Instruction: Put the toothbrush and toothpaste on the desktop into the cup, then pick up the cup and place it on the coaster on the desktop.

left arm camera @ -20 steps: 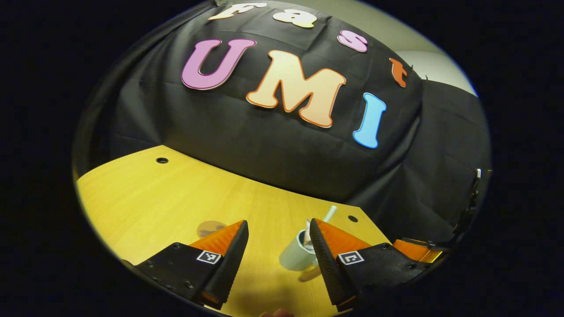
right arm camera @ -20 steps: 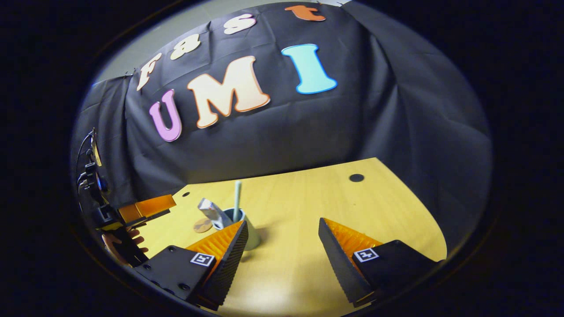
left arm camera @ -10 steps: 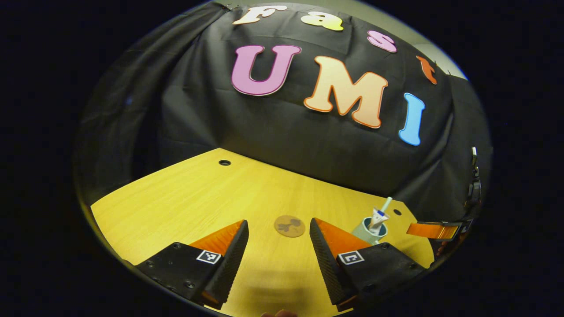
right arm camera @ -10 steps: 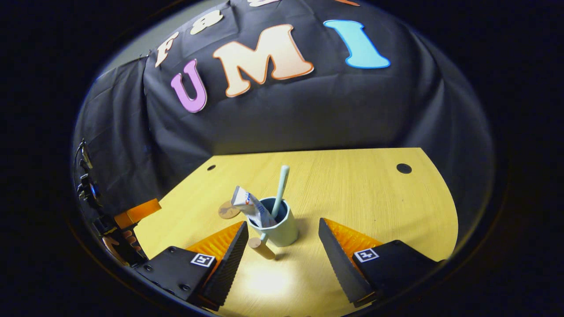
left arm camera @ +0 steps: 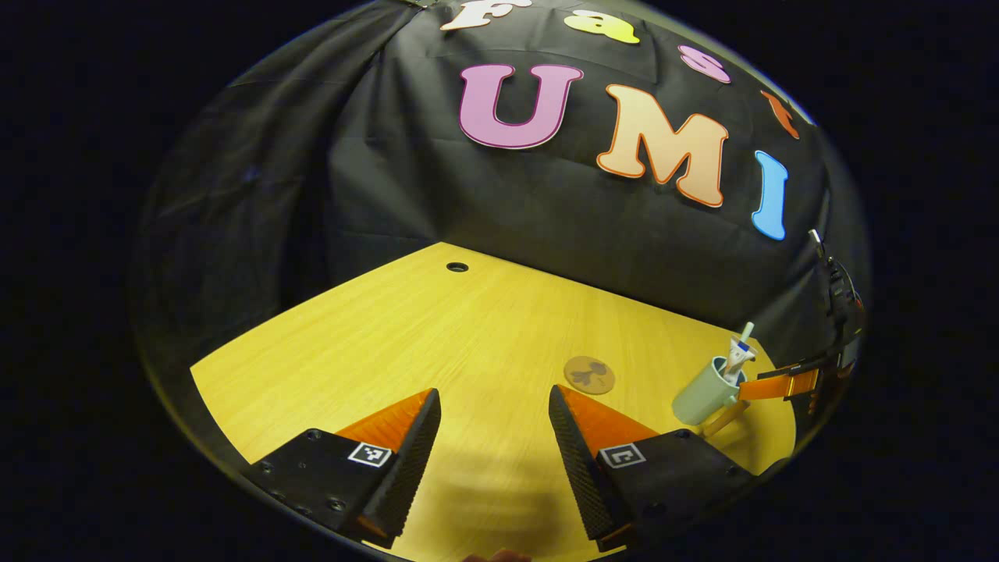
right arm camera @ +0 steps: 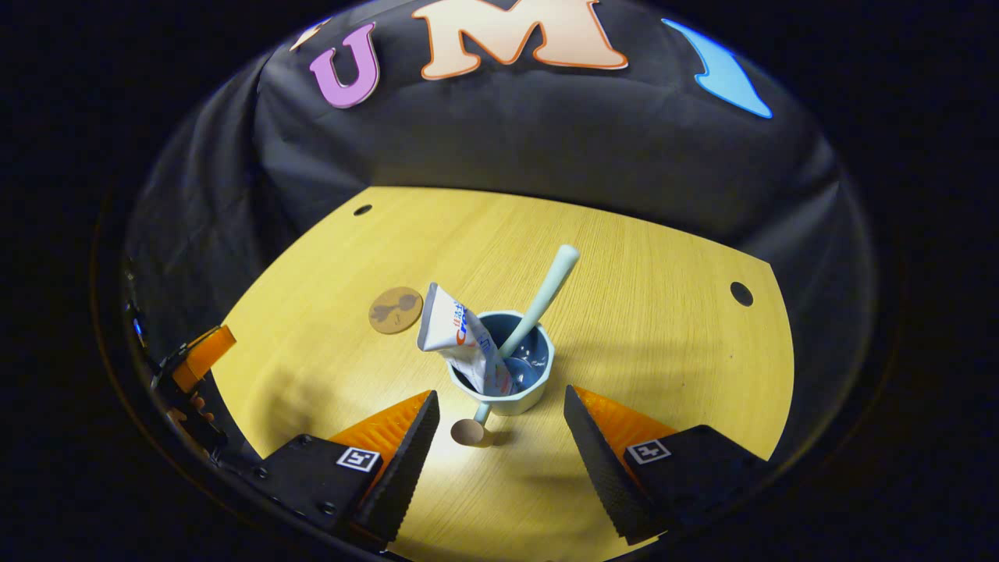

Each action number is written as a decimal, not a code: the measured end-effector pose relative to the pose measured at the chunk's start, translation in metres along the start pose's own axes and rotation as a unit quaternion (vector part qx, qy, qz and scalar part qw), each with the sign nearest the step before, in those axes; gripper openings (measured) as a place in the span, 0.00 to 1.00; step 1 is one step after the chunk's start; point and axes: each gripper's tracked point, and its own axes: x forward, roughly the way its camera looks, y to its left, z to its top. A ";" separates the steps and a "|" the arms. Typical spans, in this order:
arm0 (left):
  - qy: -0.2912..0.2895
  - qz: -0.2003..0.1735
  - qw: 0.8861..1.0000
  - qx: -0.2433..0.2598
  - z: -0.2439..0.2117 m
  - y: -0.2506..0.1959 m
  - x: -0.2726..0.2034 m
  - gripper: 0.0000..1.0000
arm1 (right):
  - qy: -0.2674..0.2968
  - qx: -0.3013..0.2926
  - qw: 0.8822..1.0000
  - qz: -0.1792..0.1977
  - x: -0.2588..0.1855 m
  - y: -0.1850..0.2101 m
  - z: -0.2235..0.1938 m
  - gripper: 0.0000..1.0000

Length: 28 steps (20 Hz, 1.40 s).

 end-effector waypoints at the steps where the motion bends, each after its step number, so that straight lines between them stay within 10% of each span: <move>1: 0.003 0.004 1.000 0.004 0.001 0.009 0.001 0.81 | 0.015 -0.003 1.000 -0.007 0.004 0.002 -0.003 0.99; 12: 0.049 0.002 0.999 0.017 -0.006 0.063 0.029 0.81 | 0.150 0.023 0.986 -0.074 0.036 0.001 -0.032 0.93; 22: 0.094 -0.023 0.995 -0.015 -0.028 0.069 0.047 0.81 | 0.213 0.035 0.972 -0.096 0.051 0.001 -0.050 0.52; 24: 0.102 -0.030 0.994 -0.023 -0.033 0.066 0.049 0.81 | 0.224 0.036 0.969 -0.098 0.049 0.000 -0.051 0.31; 28: 0.113 -0.038 0.993 -0.022 -0.038 0.065 0.053 0.81 | 0.227 0.029 0.968 -0.104 0.050 0.001 -0.051 0.30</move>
